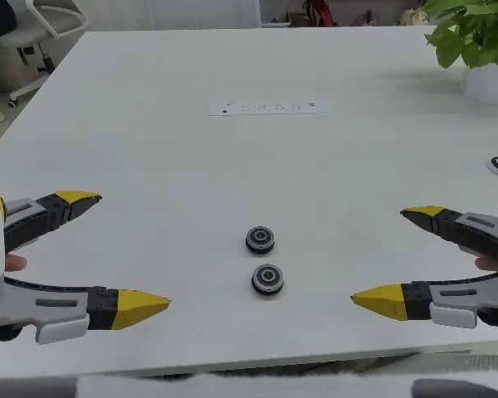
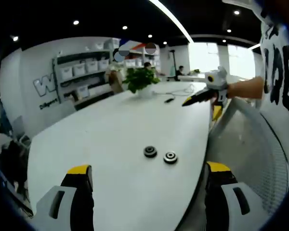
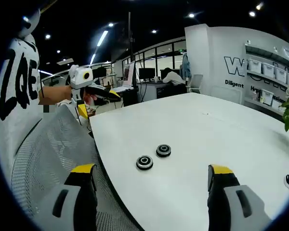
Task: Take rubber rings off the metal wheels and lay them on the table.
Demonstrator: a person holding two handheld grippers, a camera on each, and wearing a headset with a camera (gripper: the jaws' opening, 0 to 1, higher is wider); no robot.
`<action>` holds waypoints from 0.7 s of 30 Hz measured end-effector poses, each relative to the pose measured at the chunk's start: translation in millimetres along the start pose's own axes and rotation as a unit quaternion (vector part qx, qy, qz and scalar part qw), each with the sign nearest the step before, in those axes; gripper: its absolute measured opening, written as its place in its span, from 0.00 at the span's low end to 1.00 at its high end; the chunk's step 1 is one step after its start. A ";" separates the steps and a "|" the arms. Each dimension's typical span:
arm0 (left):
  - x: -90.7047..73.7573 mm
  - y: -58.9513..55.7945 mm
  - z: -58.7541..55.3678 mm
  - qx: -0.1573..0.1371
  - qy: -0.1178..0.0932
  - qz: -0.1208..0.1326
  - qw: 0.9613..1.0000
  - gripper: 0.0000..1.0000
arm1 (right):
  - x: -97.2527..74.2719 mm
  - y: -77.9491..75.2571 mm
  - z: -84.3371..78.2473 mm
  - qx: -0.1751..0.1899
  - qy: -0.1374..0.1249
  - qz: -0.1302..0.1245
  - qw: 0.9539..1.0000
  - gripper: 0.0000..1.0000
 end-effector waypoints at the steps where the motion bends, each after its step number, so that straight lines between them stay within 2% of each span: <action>1: -0.3 -0.4 -0.1 0.001 0.000 0.000 1.000 0.96 | 0.2 0.2 -0.4 -0.001 0.001 0.000 1.000 0.92; 9: -1.4 -2.8 -1.5 0.003 0.002 0.001 1.000 0.96 | -0.8 1.6 -1.3 -0.005 -0.002 0.001 1.000 0.91; 13: 0.2 -4.2 0.9 0.004 -0.001 0.000 1.000 0.96 | -1.3 1.1 -1.9 -0.010 0.002 -0.001 1.000 0.91; 21: -1.2 -7.8 6.3 0.010 -0.004 0.003 1.000 0.95 | -3.1 0.2 2.9 -0.012 -0.008 0.006 1.000 0.90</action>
Point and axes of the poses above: the centre of the closed fingertips' face, and the gripper's own axes: x roughly forward along the fingers, y roughly to its left, z roughly out of its top, the point moved 4 cm from there along -x, roughly backward along the fingers, and after that the axes turned 2 degrees about y, right-handed, at the moved point
